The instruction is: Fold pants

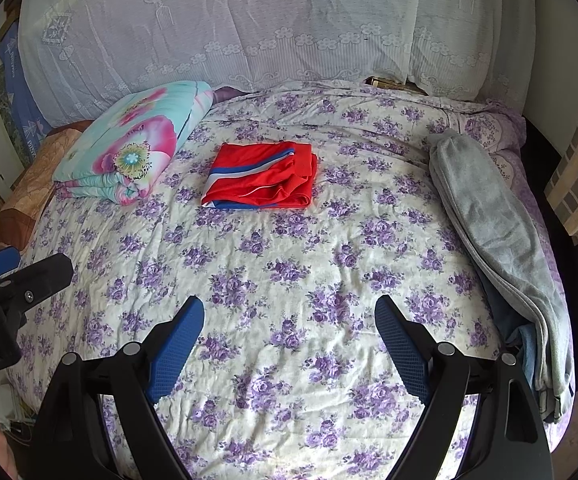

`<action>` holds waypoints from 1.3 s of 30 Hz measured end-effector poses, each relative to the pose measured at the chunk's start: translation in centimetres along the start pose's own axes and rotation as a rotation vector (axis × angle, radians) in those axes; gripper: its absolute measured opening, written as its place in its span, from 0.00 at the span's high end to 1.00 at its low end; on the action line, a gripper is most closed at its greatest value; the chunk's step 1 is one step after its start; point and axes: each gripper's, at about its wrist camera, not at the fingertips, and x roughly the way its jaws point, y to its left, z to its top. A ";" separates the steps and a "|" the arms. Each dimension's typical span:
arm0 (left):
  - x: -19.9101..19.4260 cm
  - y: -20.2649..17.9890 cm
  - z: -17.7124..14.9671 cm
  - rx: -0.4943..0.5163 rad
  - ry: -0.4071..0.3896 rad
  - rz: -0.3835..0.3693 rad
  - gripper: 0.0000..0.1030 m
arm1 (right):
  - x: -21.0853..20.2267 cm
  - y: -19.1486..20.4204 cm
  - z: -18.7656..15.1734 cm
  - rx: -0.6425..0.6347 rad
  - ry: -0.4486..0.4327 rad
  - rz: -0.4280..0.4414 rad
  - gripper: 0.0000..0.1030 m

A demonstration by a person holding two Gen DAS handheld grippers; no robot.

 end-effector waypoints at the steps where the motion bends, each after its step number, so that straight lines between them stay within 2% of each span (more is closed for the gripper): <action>1: 0.0 0.0 0.0 0.004 -0.002 0.002 0.08 | 0.0 0.0 0.0 -0.001 -0.001 -0.001 0.15; 39: 0.4 0.7 0.1 0.000 0.018 -0.011 0.08 | 0.0 0.2 0.1 -0.005 0.000 0.000 0.15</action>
